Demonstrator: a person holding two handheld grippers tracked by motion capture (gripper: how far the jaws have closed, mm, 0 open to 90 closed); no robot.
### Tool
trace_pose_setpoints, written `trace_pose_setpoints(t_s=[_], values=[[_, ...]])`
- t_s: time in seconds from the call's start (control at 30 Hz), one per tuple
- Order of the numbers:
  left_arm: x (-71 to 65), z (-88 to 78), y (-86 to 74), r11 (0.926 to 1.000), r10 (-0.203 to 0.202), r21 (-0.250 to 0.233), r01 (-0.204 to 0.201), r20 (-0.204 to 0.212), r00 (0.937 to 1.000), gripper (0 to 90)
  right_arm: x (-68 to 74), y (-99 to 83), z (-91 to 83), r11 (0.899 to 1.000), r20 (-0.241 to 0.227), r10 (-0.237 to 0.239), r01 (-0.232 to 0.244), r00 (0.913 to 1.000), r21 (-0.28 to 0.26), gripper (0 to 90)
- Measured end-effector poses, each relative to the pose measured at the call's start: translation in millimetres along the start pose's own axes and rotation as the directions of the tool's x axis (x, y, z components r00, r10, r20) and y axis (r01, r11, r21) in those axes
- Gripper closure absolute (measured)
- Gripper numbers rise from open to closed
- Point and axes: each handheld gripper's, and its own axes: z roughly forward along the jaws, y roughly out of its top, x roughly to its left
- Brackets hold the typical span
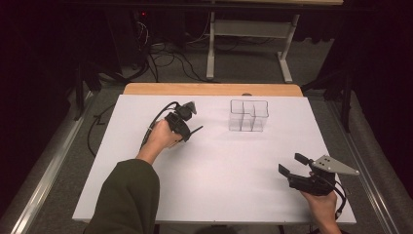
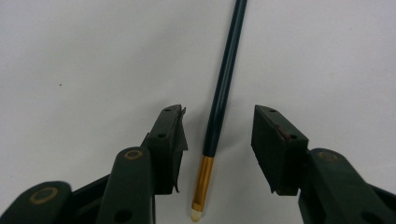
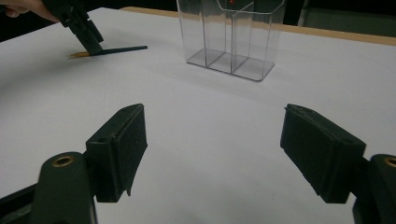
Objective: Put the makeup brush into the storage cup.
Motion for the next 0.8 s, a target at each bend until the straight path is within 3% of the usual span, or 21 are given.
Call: trace_pose_setpoints(t_s=[0.8], values=[[4.5, 10.5, -1.4, 0.9986, -0.025, 0.049, 0.023, 0.04, 0.9989, 68.6, 1.0, 0.2, -1.2, 1.0, 0.002, -0.009, 0.009, 1.0, -0.009, 26.2]])
